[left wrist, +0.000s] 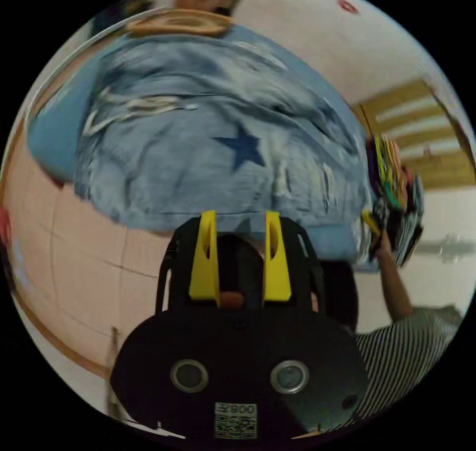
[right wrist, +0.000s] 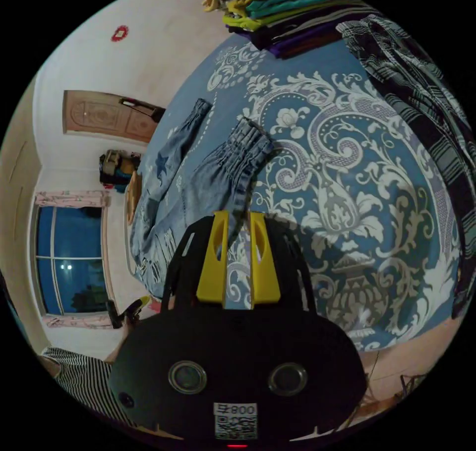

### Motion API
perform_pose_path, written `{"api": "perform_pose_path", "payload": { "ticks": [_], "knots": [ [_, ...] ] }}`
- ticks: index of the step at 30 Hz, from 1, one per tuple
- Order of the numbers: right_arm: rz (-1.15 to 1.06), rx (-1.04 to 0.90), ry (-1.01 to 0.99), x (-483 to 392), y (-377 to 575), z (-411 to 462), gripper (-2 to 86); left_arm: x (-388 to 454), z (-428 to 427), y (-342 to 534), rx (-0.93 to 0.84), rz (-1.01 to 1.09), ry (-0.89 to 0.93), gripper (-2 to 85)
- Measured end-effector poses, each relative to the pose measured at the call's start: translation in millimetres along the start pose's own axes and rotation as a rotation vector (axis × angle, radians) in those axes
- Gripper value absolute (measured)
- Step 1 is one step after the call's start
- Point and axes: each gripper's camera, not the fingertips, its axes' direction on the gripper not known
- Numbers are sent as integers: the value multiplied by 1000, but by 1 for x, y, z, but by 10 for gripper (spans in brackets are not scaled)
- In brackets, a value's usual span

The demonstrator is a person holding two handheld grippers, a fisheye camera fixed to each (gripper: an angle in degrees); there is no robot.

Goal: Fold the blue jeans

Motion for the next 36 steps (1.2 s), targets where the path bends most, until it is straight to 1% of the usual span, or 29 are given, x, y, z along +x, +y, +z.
{"api": "perform_pose_path", "payload": {
  "ticks": [1, 2, 3, 4, 6, 7, 9, 11, 13, 15, 17, 19, 22, 24, 26, 30, 36],
  "knots": [
    [-1, -1, 34, -11, -2, 3, 75, -22, -9, 1, 34, -60, 41, 142],
    [-1, 4, 53, -21, -5, 7, 75, -64, -24, 2, 98, -163, 112, 145],
    [0, 7, 63, -27, -7, 8, 76, -101, -36, 3, 129, -254, 138, 148],
    [6, 13, 86, -37, -11, 12, 77, -118, -41, 4, 141, -297, 145, 150],
    [29, 20, 114, -51, -20, 20, 79, -179, -57, 10, 197, -463, 203, 148],
    [42, 16, 124, -60, -26, 26, 80, -193, -59, 11, 207, -496, 231, 147],
    [48, -19, 129, -75, -36, 40, 81, -238, -67, 17, 230, -608, 345, 142],
    [80, -24, 210, -94, -46, 51, 72, -258, -81, 17, 240, -608, 331, 139],
    [82, -41, 226, -106, -53, 57, 71, -276, -95, 16, 214, -572, 282, 136],
    [52, -58, 240, -119, -58, 63, 64, -304, -117, 20, 228, -580, 252, 132],
    [56, -61, 148, -129, -66, 70, 52, -327, -131, 25, 255, -604, 251, 131],
    [69, -54, 129, -136, -70, 77, 48, -347, -138, 26, 240, -619, 292, 131],
    [64, -60, 139, -149, -78, 86, 40, -367, -153, 19, 237, -596, 292, 128],
    [55, -72, 131, -155, -83, 89, 33, -385, -160, 11, 198, -597, 353, 112],
    [78, -81, 83, -158, -89, 89, 24, -396, -170, 8, 184, -606, 378, 92],
    [73, -86, 61, -165, -92, 84, 16, -410, -205, 1, 192, -519, 371, 50],
    [6, -80, -3, -182, -80, 63, 10, -415, -259, 2, 266, -399, 428, 36]
  ]
}}
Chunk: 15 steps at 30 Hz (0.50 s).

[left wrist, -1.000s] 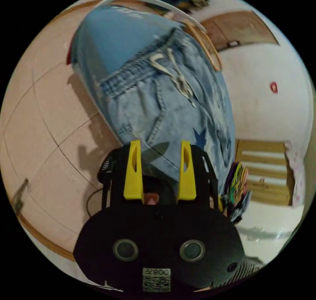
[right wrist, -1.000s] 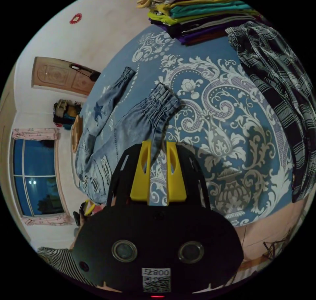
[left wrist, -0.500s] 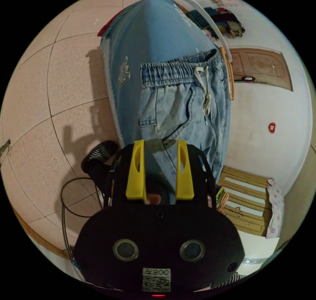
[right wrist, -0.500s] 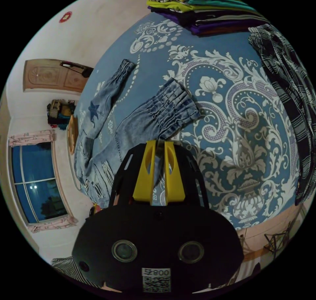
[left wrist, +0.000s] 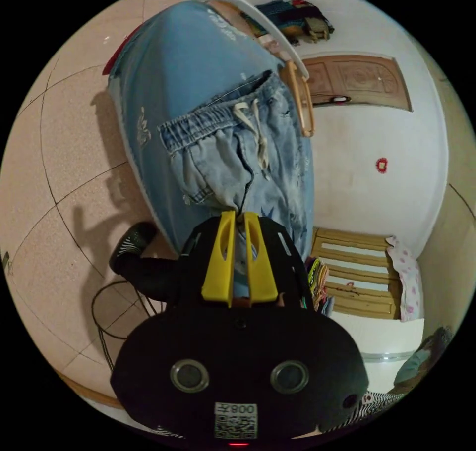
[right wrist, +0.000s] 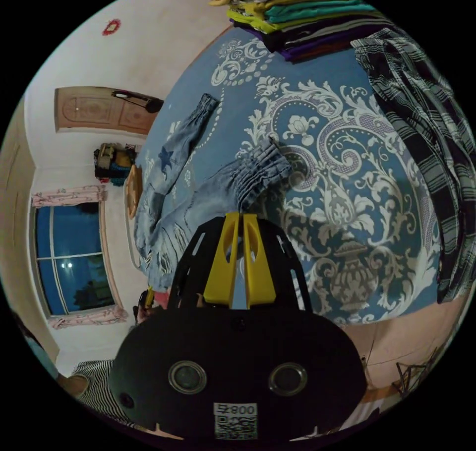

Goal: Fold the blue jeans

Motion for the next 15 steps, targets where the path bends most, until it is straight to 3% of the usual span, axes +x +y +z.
{"api": "perform_pose_path", "payload": {
  "ticks": [4, 7, 10, 15],
  "knots": [
    [-65, -22, 71, -10, 25, -7, 12, 10, -20, -2, -14, 79, -51, 37],
    [7, -64, 74, 9, 30, 6, 17, 9, -16, -5, -47, 65, -102, 44],
    [79, -1, -49, 18, 29, 4, 26, 16, -20, -3, -18, 48, -144, 54],
    [89, 101, 44, 8, 24, -21, 23, 57, -34, 3, 68, 127, -222, 62]
  ]
}}
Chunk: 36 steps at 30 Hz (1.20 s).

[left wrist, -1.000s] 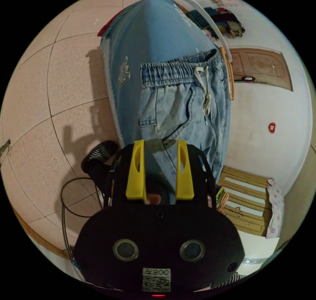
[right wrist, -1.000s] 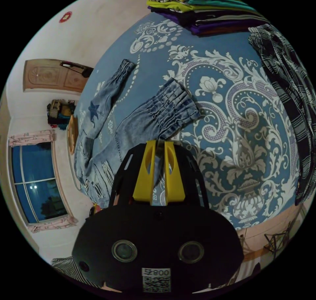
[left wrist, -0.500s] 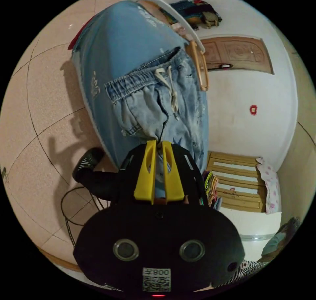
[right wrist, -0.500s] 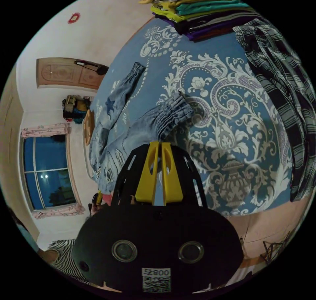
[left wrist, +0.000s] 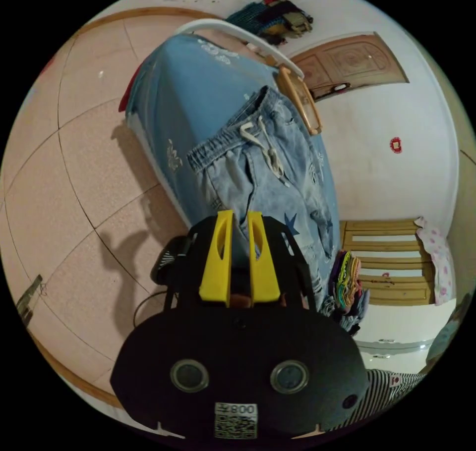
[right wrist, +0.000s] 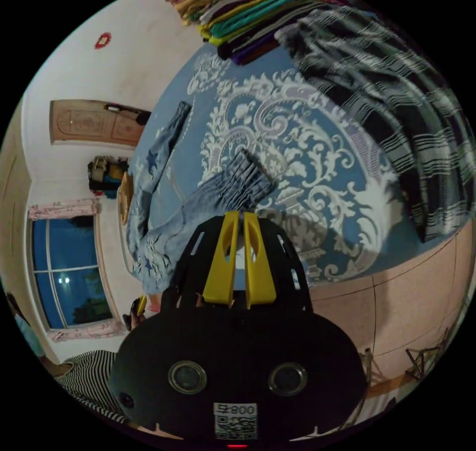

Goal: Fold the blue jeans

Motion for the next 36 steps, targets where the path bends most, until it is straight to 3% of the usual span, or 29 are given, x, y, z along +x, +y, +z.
{"api": "perform_pose_path", "payload": {
  "ticks": [4, 10, 17, 20, 29, 36],
  "knots": [
    [-47, 106, -39, -20, -17, -18, 25, 66, 13, -11, -9, 219, 18, 78],
    [-226, 6, -78, -103, -86, 37, 59, 220, 111, -23, -174, 661, -14, 117],
    [-161, -47, 9, -152, -163, 94, 75, 344, 228, -11, -336, 1003, -322, 140],
    [-119, -67, 17, -156, -175, 110, 77, 361, 251, -4, -331, 1026, -463, 96],
    [-134, -59, -22, -153, -173, 97, 22, 387, 241, -2, -306, 964, -280, 20],
    [-299, 74, 58, -165, -157, 21, 16, 413, 224, 29, -333, 1159, -141, 21]
  ]
}}
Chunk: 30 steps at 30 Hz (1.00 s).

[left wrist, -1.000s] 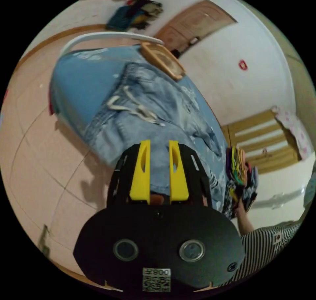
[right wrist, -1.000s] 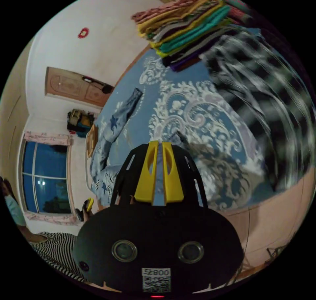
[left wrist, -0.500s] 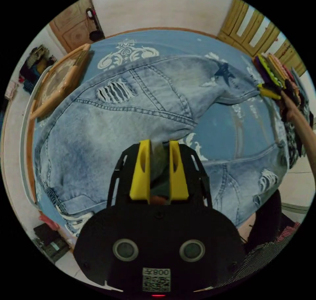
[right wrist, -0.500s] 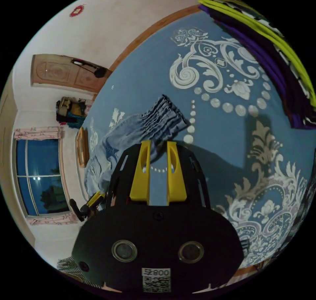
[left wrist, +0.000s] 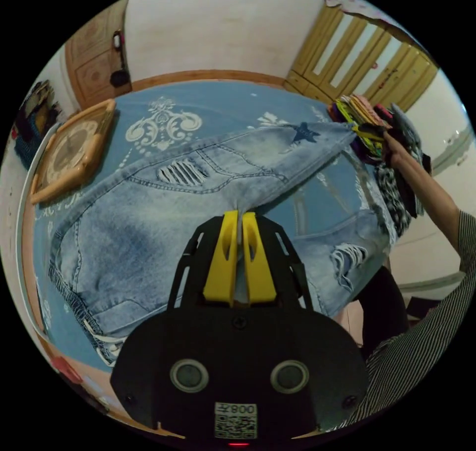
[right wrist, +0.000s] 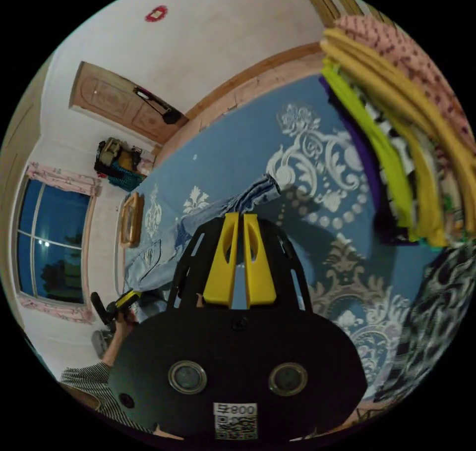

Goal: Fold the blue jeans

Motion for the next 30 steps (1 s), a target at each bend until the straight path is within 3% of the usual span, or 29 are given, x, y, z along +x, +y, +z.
{"api": "perform_pose_path", "payload": {
  "ticks": [3, 5, 7, 12, 16, 23, 25, 30],
  "knots": [
    [-39, -41, 109, 10, 8, -16, 17, 17, 31, 0, -122, 57, -52, 32],
    [26, -173, 187, 30, 22, -3, 19, 18, 45, 4, -188, 46, -92, 44],
    [89, -204, 207, 43, 41, 2, 21, 15, 39, 11, -154, 5, -78, 57],
    [59, -143, 188, 54, 90, -18, 29, -19, -15, 67, 57, -115, 187, 116],
    [-92, -107, 147, 45, 161, -50, 41, -42, -35, 139, 24, -241, 164, 124],
    [78, -164, 20, 87, 291, -71, 58, -100, -58, 324, 14, -842, 125, 135],
    [139, -176, 4, 97, 315, -69, 60, -113, -53, 361, 53, -990, 188, 143],
    [285, -139, -140, 119, 356, -64, 67, -150, -11, 423, 259, -1261, 567, 148]
  ]
}}
